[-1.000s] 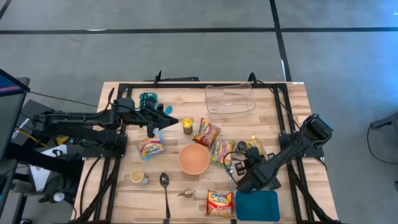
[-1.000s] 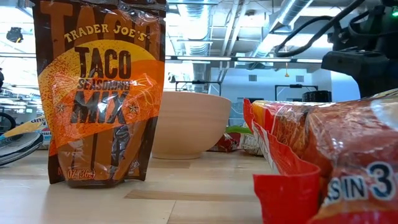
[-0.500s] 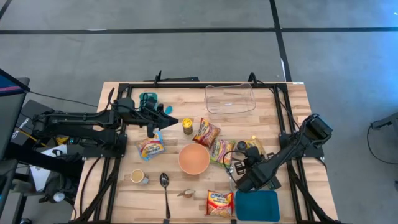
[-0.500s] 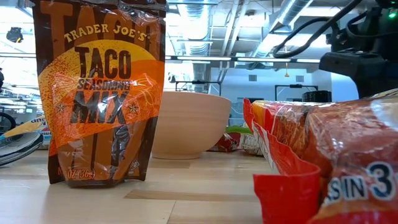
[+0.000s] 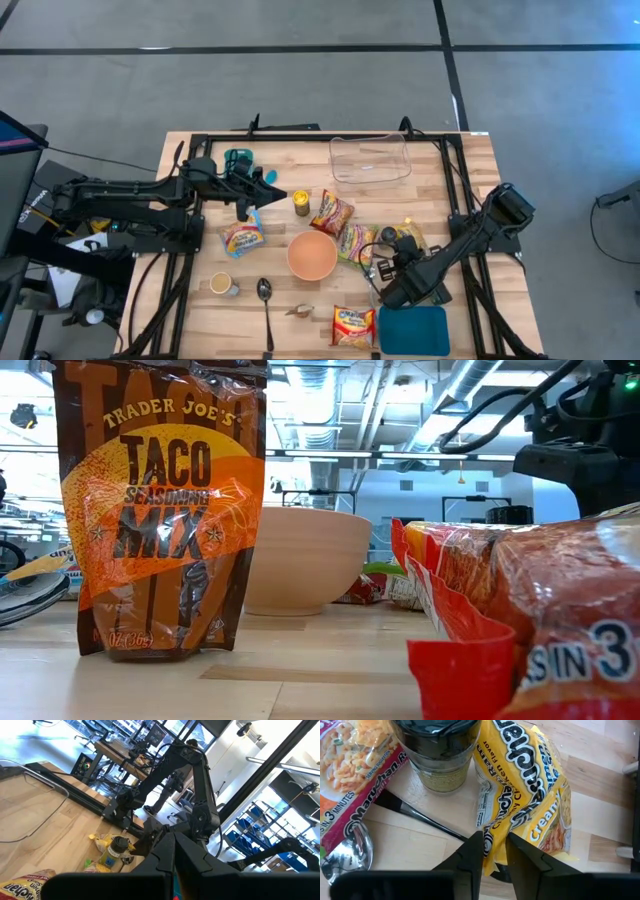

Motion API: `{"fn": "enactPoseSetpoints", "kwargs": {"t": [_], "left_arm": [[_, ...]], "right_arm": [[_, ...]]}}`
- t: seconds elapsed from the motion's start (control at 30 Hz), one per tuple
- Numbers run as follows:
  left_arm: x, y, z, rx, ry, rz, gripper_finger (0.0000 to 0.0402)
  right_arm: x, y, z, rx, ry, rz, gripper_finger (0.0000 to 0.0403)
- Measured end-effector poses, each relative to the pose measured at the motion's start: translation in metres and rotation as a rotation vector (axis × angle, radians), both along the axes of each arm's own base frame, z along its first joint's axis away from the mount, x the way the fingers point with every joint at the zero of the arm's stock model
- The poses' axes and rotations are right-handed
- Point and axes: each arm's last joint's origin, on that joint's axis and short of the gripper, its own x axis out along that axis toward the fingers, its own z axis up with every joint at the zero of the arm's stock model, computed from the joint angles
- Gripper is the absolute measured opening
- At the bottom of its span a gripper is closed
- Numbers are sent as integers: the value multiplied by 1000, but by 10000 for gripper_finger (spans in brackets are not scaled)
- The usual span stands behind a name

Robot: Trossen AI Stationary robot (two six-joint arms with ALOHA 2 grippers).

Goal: Pick & Place Food Item
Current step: Put the yellow noodle pack into the transparent bin

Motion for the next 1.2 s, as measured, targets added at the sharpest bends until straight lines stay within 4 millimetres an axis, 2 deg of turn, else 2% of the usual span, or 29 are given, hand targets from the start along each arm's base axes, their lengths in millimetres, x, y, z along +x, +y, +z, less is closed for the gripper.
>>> {"fn": "enactPoseSetpoints", "kwargs": {"t": [0.2,0.37,0.47,0.63,0.77,0.9,1.2], "left_arm": [[0,0,0,0,0,0,2],[0,0,0,0,0,0,2],[0,0,0,0,0,1,2],[0,0,0,0,0,0,2],[0,0,0,0,0,0,2],[0,0,0,0,0,1,2],[0,0,0,0,0,0,2]], "right_arm": [[-5,-2,-18,17,-34,-11,75],[-7,-1,-18,11,-50,-38,71],[-7,-1,-18,12,-40,-24,56],[-7,-1,-18,13,-39,-22,8],[-6,-1,-18,14,-38,-21,9],[-3,2,-9,12,-18,14,3],[7,9,26,5,38,94,1]]}}
